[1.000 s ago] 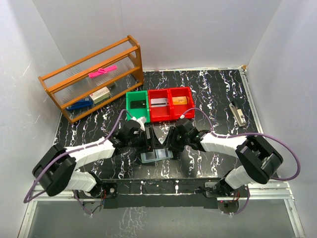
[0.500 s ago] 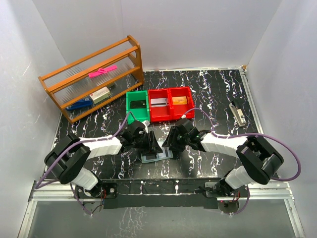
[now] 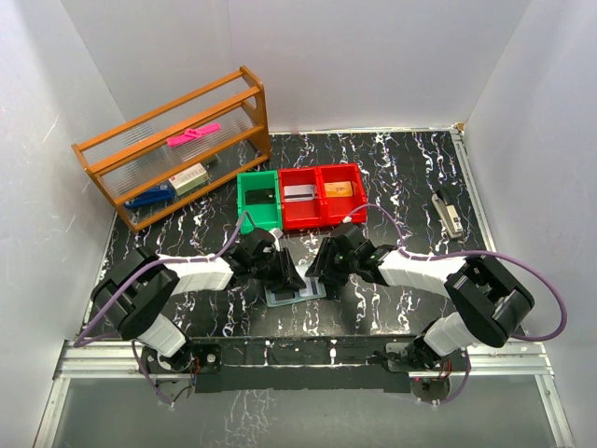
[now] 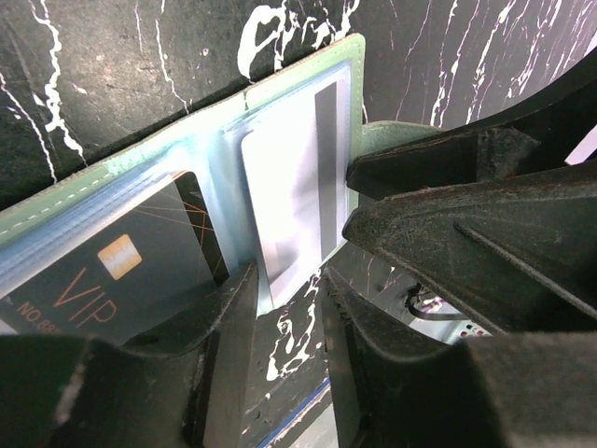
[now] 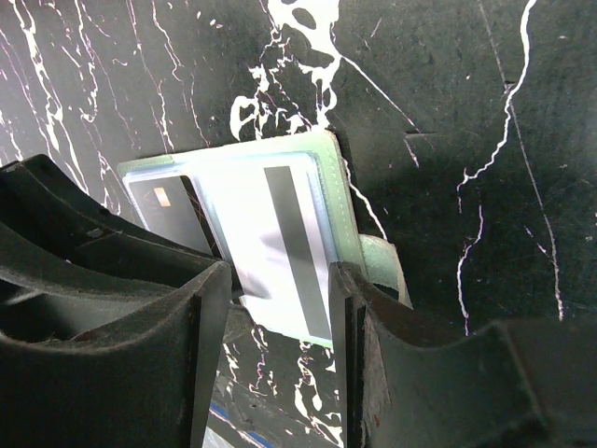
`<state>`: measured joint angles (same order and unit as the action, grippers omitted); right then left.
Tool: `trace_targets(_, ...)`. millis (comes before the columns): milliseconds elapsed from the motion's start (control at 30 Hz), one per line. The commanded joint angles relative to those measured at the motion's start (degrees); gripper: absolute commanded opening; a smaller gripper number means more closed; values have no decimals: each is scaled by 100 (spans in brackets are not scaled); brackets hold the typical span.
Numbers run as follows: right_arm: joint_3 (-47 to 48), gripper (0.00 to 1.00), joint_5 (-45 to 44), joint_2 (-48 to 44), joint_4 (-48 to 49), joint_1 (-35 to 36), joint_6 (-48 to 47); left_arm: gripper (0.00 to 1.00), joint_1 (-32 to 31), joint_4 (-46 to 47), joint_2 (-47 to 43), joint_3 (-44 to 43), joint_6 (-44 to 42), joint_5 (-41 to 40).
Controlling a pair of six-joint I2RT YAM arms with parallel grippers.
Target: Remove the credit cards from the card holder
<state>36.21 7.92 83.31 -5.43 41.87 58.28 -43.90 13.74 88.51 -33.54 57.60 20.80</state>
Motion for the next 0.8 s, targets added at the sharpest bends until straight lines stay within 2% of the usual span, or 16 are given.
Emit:
trace_targets(0, -140, 45, -107, 14, -21, -20, -19, 28, 13, 127, -96, 162, 60, -32)
trace_targets(333, -169, 45, -54, 22, 51, -26, -10, 1, 13, 313, -235, 95, 37, 137)
trace_targets(767, -159, 45, -44, 36, 59, -26, 8, 0, 13, -307, -653, 150, -84, -115)
